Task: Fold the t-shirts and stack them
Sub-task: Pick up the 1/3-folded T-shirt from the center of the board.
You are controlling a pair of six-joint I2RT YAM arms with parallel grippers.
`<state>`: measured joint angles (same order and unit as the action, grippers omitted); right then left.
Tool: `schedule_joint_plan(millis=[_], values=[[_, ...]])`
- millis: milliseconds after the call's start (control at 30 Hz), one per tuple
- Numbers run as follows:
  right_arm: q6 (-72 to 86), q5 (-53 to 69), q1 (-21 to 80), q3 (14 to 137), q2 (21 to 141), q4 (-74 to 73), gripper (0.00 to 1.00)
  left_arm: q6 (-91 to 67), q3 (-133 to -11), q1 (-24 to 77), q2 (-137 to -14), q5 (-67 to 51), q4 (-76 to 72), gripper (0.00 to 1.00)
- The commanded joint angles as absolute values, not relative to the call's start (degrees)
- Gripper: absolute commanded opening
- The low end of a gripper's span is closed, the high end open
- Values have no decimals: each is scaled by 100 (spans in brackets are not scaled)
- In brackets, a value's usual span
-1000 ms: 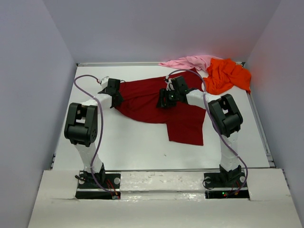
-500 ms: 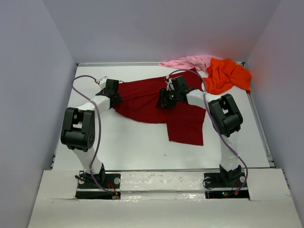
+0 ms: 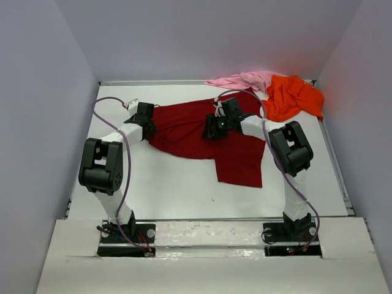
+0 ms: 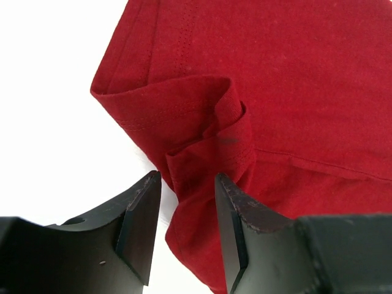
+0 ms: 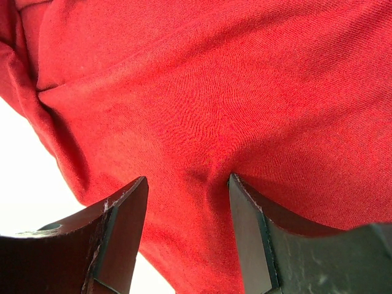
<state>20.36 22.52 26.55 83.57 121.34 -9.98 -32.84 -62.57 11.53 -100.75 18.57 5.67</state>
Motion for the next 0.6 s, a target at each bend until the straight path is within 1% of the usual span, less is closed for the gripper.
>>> schedule_joint_plan(millis=[0,200,433,567], values=[[1978,2145,2619,8332,12358,-1169,61,-3313,-6319,1160,-10160,2153,554,48],[1986,2145,2619,8306,12349,-1178,61,-3331,-6363,1151,-10345,2241,563,45],[1986,2162,2619,8306,12331,-1169,61,-3375,-6310,1143,-10371,2232,510,43],[1986,2171,2619,8297,12357,-1169,61,-3375,-6319,1143,-10354,2241,501,40]])
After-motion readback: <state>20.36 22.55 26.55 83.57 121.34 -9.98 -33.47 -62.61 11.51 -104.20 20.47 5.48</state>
